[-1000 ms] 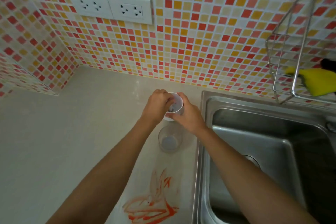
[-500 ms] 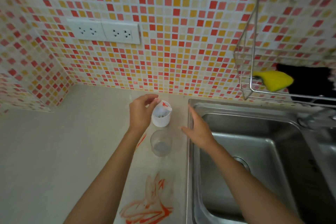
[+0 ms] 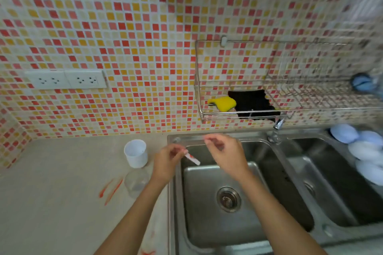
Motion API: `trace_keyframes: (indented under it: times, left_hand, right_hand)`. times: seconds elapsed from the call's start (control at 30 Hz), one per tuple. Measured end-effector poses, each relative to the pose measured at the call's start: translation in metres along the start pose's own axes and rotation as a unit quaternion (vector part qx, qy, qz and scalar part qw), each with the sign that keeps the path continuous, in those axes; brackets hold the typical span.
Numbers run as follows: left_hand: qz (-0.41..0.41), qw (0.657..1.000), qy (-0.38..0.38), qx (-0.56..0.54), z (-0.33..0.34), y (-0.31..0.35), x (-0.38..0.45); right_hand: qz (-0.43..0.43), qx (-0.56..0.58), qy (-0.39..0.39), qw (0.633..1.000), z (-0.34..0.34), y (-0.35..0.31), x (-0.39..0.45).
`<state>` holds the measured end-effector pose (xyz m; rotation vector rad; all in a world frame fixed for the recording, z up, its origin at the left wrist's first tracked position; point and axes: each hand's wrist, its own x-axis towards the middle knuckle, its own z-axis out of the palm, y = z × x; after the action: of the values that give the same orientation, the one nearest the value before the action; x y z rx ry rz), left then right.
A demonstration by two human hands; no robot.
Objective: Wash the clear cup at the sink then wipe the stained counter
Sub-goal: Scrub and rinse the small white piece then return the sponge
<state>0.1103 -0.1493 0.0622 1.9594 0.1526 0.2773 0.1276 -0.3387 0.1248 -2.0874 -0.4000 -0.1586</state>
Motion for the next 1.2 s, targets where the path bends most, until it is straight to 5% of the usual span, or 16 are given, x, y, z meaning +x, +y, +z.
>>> trace_keyframes:
  times: [0.23, 0.57, 0.83, 1.2]
  left_hand:
    - [0.015, 1.0, -0.009, 0.024, 0.039, 0.043, 0.013]
    - [0.01, 0.998, 0.029, 0.055, 0.079, 0.071, 0.015]
    - [-0.045, 0.995, 0.049, 0.069, 0.093, 0.073, 0.016]
    - [-0.094, 0.987, 0.114, 0.064, 0.112, 0.063, 0.0]
  right_hand:
    - [-0.084, -0.044, 0.093, 0.991, -0.063, -0.015, 0.061]
    - [0.007, -0.238, -0.104, 0.966, -0.059, 0.021, 0.158]
    - [0.007, -0.247, -0.112, 0.963, -0.056, 0.024, 0.168]
    - [-0.074, 0.031, 0.078, 0.994, -0.112, 0.027, 0.076]
